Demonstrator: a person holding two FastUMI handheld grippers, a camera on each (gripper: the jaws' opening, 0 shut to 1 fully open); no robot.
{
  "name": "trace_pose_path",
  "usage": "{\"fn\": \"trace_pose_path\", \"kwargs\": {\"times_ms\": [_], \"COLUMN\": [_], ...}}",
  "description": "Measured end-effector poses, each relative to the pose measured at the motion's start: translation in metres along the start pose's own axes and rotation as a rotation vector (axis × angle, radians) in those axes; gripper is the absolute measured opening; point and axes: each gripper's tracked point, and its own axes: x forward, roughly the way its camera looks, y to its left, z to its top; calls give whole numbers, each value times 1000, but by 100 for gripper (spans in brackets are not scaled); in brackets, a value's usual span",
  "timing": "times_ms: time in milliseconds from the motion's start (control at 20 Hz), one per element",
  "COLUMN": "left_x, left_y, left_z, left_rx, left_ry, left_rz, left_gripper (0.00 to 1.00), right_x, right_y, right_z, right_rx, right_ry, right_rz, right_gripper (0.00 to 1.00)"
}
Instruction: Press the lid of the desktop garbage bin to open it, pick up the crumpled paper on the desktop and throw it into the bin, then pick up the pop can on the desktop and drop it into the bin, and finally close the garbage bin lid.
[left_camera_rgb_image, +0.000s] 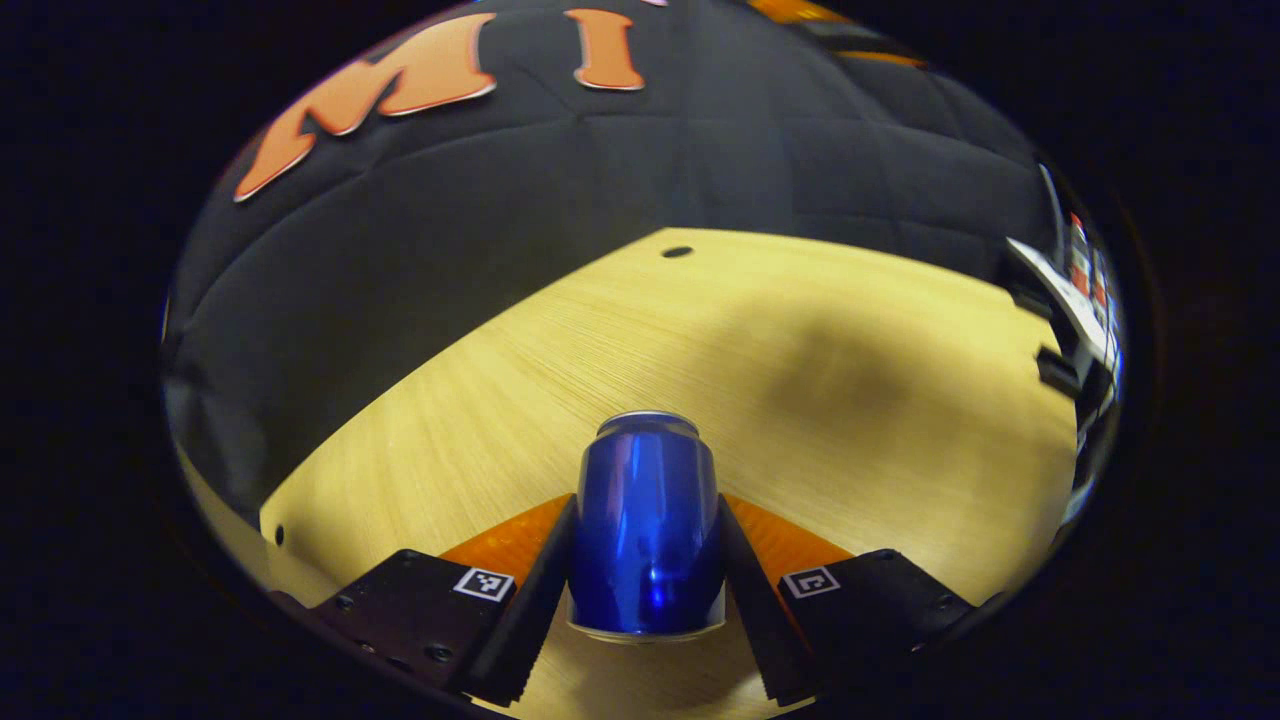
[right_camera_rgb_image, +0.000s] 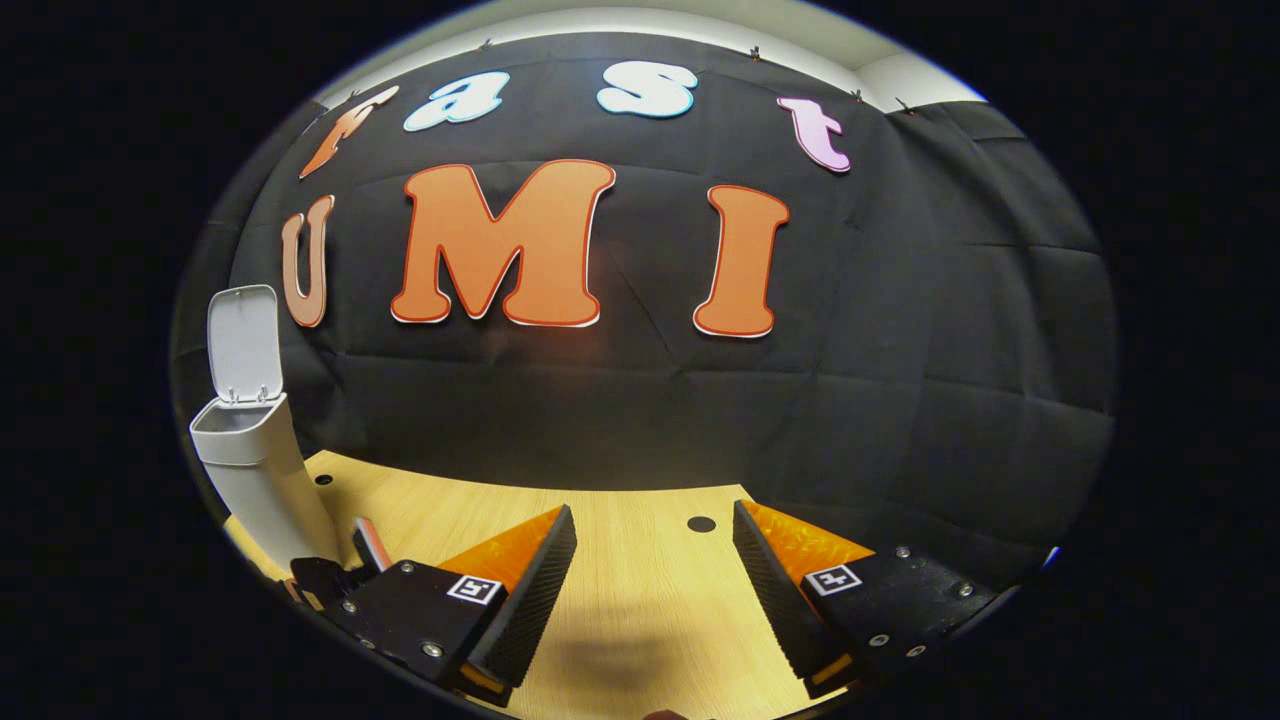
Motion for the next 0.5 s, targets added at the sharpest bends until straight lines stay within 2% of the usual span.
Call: {"fn": "trace_pose_path", "kwargs": {"times_ms": [250, 500], "left_x": [-14, -52], "left_y": [13, 30], "left_z": [53, 101], "left_rx": [-199, -266], "left_ry": [-119, -249], "left_rz": [173, 316], "left_gripper": [82, 81], "right_x": [2, 1], "right_y": [14, 18], "right_z": [7, 16], "right_rx": [-15, -15], "right_ry": [-13, -32], "right_rz": [33, 55], "right_gripper": [94, 94]}}
